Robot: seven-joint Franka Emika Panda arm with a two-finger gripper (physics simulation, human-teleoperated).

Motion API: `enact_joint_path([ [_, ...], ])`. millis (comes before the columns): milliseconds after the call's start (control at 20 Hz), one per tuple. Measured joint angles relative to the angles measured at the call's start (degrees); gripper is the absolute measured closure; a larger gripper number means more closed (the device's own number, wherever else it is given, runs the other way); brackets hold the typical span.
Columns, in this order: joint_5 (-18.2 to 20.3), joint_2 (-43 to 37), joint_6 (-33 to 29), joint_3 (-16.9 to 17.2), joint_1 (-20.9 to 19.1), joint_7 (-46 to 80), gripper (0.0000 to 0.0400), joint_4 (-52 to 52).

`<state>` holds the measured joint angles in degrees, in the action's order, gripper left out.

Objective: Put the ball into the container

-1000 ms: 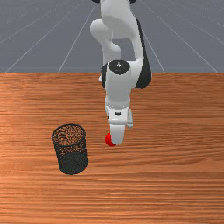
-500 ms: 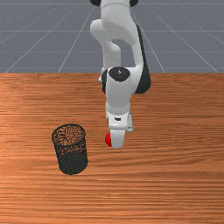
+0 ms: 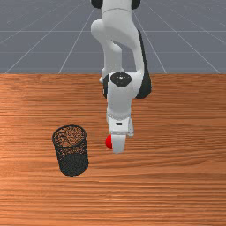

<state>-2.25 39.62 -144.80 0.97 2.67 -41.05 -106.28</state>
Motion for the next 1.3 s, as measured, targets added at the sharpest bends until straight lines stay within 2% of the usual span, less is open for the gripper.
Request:
enact_joint_path([
  [250,-0.3,0.3,-0.4,0.3,0.0,0.0,0.0,-0.3],
  [400,0.2,-0.1,-3.0,-0.1,-0.8,-1.0,0.0,-1.6],
  [450,-0.9,0.2,-0.8,1.0,0.1,0.1,0.0,-0.5],
  [850,-0.1,0.4,-0.4,0.4,-1.8,-2.1,0.0,-0.2],
  [1100,-1.4,1.4,-1.4,1.8,-0.5,-0.5,0.0,0.2],
  [1300,-0.5,1.6,-2.0,0.8,-1.7,-2.0,0.0,0.0],
])
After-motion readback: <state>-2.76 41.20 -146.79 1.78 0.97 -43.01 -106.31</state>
